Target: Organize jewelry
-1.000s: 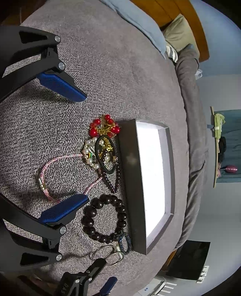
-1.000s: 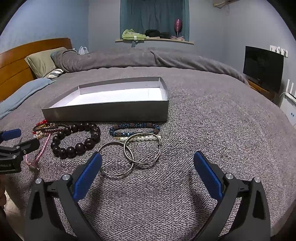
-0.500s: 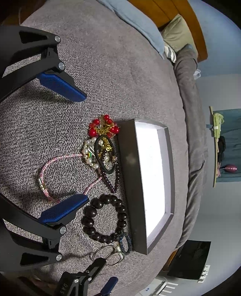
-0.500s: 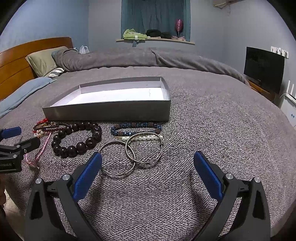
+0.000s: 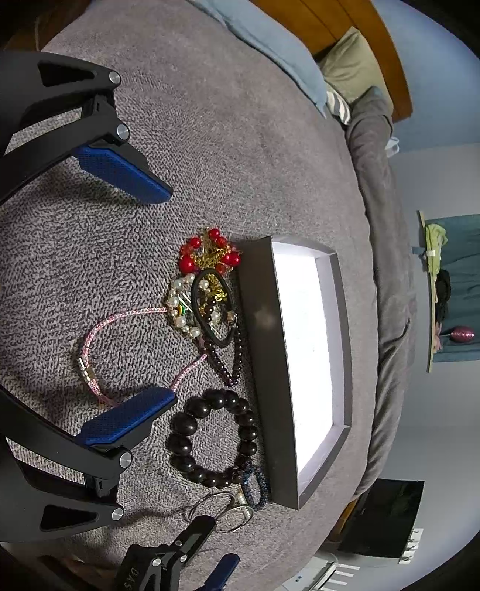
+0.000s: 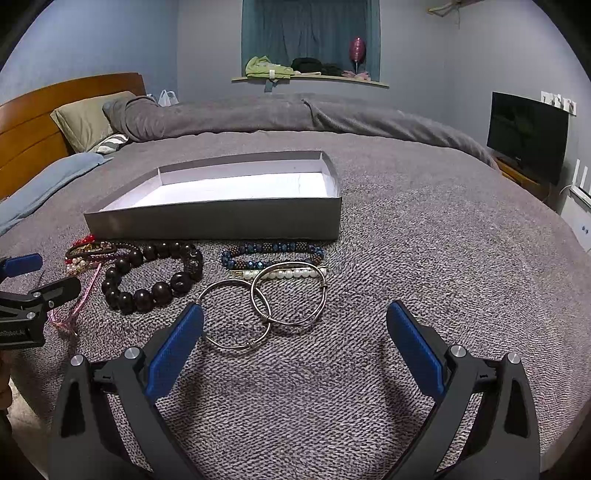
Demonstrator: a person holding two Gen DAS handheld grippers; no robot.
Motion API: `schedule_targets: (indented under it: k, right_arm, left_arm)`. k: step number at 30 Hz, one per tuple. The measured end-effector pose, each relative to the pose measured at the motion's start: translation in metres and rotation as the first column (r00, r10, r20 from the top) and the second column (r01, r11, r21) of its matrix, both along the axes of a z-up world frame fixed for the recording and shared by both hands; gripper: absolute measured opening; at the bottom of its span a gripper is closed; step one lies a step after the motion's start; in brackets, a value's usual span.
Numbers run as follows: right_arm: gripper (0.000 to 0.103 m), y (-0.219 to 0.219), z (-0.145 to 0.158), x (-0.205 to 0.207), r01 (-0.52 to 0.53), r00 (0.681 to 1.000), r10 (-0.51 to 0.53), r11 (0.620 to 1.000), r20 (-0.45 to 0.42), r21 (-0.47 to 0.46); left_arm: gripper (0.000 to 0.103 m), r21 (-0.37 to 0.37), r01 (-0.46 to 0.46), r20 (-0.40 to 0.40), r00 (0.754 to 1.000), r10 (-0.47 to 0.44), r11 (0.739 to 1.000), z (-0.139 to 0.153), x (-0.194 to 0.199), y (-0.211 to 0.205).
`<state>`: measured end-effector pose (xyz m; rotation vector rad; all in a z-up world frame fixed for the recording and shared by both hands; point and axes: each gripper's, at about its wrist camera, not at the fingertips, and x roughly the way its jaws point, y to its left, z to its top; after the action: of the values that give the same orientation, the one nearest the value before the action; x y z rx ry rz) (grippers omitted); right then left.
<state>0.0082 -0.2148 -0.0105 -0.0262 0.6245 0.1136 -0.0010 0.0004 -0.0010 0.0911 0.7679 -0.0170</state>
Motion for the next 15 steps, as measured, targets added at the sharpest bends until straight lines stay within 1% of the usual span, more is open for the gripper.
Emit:
schedule_targets:
  k: [15]
  right_arm:
    - [0.098,0.0019,0.0007,-0.0001,0.003,1.0,-0.003,1.0,-0.003,0.001]
  left_arm:
    - [0.099,-0.006,-0.005,0.002,1.0,0.005,1.0,-0.0001,-0.0002,0.0001]
